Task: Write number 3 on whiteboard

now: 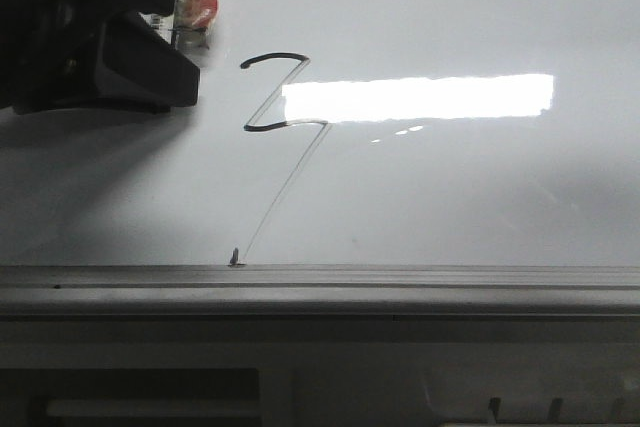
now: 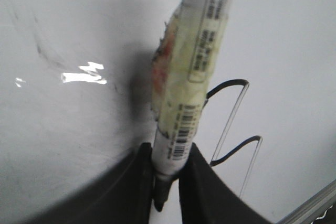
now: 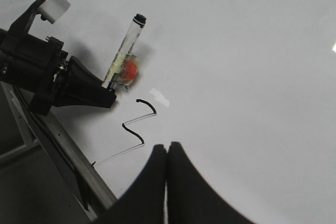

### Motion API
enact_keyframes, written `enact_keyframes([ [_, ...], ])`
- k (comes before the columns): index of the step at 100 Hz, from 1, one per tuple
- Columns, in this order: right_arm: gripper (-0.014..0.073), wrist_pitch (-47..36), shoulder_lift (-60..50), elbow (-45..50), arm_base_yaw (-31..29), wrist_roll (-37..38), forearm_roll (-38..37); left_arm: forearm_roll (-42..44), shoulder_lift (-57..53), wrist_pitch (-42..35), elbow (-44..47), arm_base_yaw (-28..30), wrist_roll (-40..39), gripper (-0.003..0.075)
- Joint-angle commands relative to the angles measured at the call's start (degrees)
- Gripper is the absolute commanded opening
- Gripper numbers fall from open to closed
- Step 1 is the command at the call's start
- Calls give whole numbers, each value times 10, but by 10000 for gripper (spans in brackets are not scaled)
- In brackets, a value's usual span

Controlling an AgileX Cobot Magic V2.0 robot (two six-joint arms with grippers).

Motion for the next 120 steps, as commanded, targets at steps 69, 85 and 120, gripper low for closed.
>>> enact_keyframes([
  [69, -61, -67, 6, -14, -3, 0, 9, -4, -50, -68, -13, 7, -3, 449],
  [85, -61, -83, -31, 15, -3, 0, 8, -1, -182, -38, -13, 7, 38, 430],
  [120, -61, -267, -185, 233, -3, 0, 3, 2, -489, 77, 36, 7, 166, -20],
])
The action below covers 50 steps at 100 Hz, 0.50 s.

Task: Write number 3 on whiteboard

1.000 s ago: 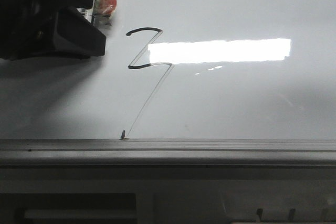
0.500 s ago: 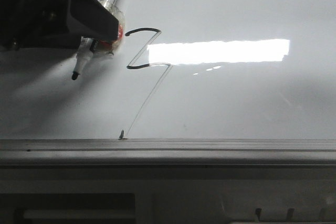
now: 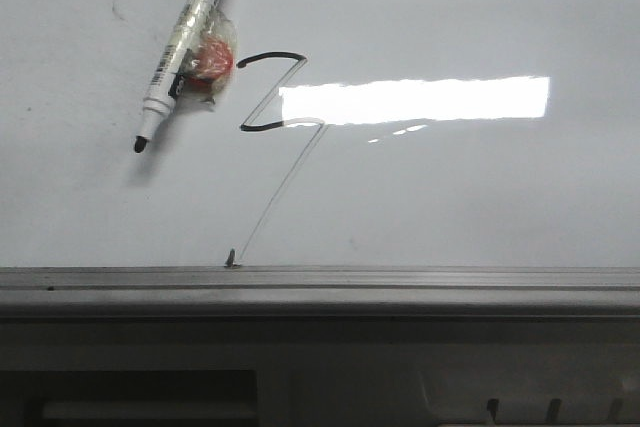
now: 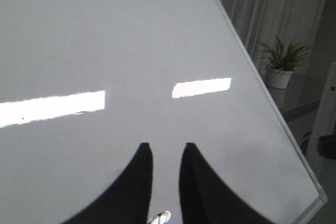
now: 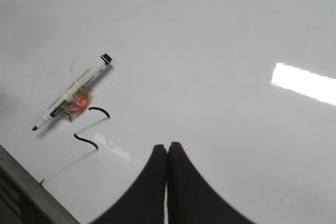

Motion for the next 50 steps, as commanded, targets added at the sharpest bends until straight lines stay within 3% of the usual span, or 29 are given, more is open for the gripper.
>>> enact_keyframes([
  [1, -61, -74, -27, 30, -3, -3, 3, 2, -53, 4, 10, 0, 11, -21],
  [22, -61, -82, -61, 83, -3, -3, 3, 2, -128, 11, 62, 0, 11, -21],
  [50, -61, -81, -61, 89, -3, -3, 3, 2, -134, 12, 97, 0, 11, -21],
])
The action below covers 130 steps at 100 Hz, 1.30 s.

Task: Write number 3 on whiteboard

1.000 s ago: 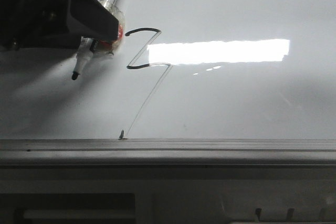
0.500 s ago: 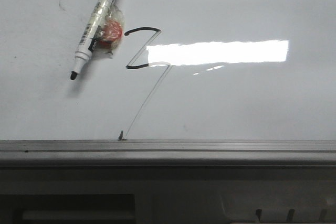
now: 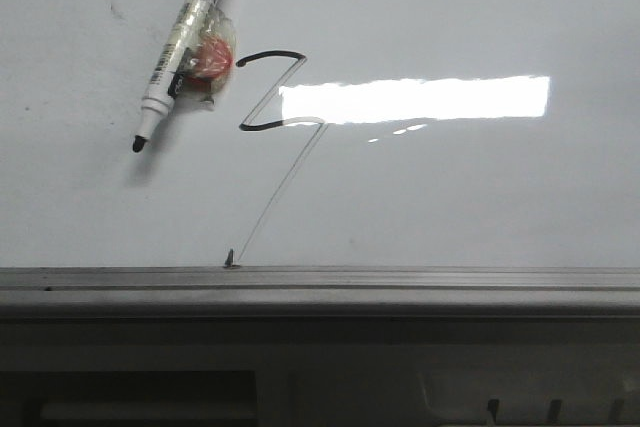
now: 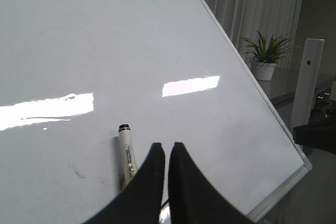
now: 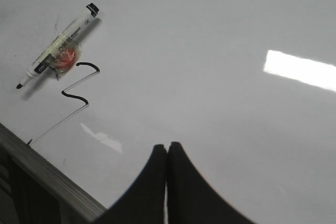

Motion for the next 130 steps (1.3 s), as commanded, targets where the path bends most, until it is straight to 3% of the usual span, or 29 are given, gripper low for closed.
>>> enact_keyframes([
  [1, -61, -45, 4, -14, -3, -2, 3, -3, 6, -25, -7, 0, -1, -21],
  [34, -61, -45, 4, -14, -3, -2, 3, -3, 4, -25, 21, 0, -1, -21],
  [41, -61, -45, 4, -14, -3, -2, 3, 2, 4, -61, 30, 3, -1, -21],
  [53, -61, -45, 4, -14, -3, -2, 3, 164, 1, -115, 60, 43, -11, -21],
  [67, -61, -45, 4, -14, -3, -2, 3, 316, -24, -151, 117, 145, -160, -21],
  [79, -61, -46, 4, -14, -3, -2, 3, 360, -59, -127, 163, 246, -277, -21],
  [91, -61, -46, 4, -14, -3, -2, 3, 360, -88, -89, 192, 305, -303, -21],
  [130, -61, -47, 4, -14, -3, -2, 3, 386, -117, 96, 202, 326, -306, -21],
])
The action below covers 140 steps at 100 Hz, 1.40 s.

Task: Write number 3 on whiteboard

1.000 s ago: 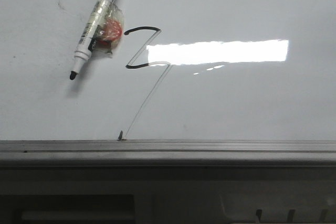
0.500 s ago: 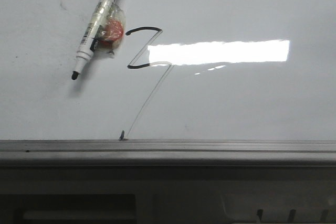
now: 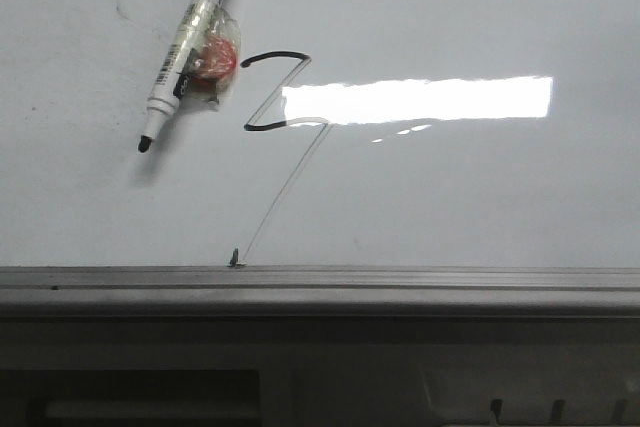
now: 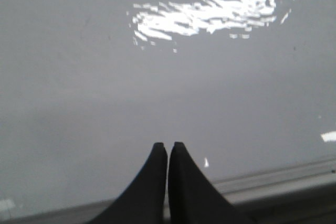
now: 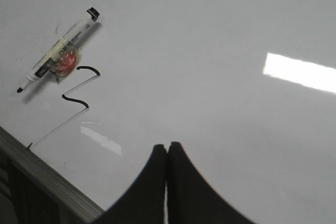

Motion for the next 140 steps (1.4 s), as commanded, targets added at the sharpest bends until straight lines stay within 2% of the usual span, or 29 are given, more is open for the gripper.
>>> enact_keyframes([
  [1, -61, -43, 4, -14, -3, -2, 3, 0, -13, -9, 6, 3, -7, -20],
  [95, -61, -40, 4, -6, -3, -2, 3, 4, -13, -9, 6, 3, -7, -21],
  [99, -61, -40, 4, -3, -3, -2, -26, 4, -13, -9, 6, 3, -7, -21],
  [105, -61, -43, 2, 7, -11, 0, -163, 4, -13, -9, 6, 3, -7, -21],
  [109, -61, -40, 2, 19, -24, 50, -220, 4, -13, -9, 6, 3, -7, -21],
  [111, -61, -37, 2, 27, -33, 78, -226, 4, -13, -9, 6, 3, -7, -21],
  [116, -61, -32, 2, 48, -59, 201, -250, 4, -13, -9, 6, 3, -7, -21],
  [121, -61, -33, -3, 72, -87, 261, -284, 4, -13, -9, 6, 3, -7, -21],
  [140, -61, -43, -73, 147, -184, 298, -292, 4, -13, -9, 6, 3, -7, -21],
])
